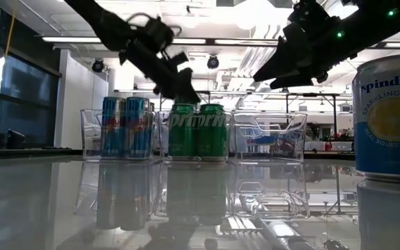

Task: Sort soda cans
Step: Put the green soda can into the center transparent bin

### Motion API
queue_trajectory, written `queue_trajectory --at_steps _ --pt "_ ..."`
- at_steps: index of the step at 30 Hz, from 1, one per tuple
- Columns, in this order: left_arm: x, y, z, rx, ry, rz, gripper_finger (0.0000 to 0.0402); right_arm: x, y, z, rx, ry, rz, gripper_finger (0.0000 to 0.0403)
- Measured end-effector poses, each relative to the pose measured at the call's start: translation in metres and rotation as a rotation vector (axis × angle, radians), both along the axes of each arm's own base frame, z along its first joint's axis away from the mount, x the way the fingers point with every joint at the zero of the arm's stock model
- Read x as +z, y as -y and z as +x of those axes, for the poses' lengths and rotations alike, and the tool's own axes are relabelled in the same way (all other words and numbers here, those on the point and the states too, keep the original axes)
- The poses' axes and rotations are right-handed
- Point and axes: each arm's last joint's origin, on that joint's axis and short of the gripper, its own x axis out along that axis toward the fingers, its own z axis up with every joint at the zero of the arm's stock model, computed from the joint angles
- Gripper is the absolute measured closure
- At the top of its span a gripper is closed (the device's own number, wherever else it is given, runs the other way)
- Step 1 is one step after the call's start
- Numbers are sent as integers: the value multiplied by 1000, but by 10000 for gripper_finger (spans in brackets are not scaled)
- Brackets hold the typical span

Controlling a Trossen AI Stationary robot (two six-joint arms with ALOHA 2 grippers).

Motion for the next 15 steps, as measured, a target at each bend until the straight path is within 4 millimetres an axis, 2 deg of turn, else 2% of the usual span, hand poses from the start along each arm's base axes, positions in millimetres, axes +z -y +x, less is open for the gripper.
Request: queue_trajectory --at_steps 6,15 --pt "-18 -9 4 16 21 -90 109 0 0 0 0 -5 -2 19" --pt "-23 -9 2 38 14 -177 98 0 0 0 0 -5 -2 19"
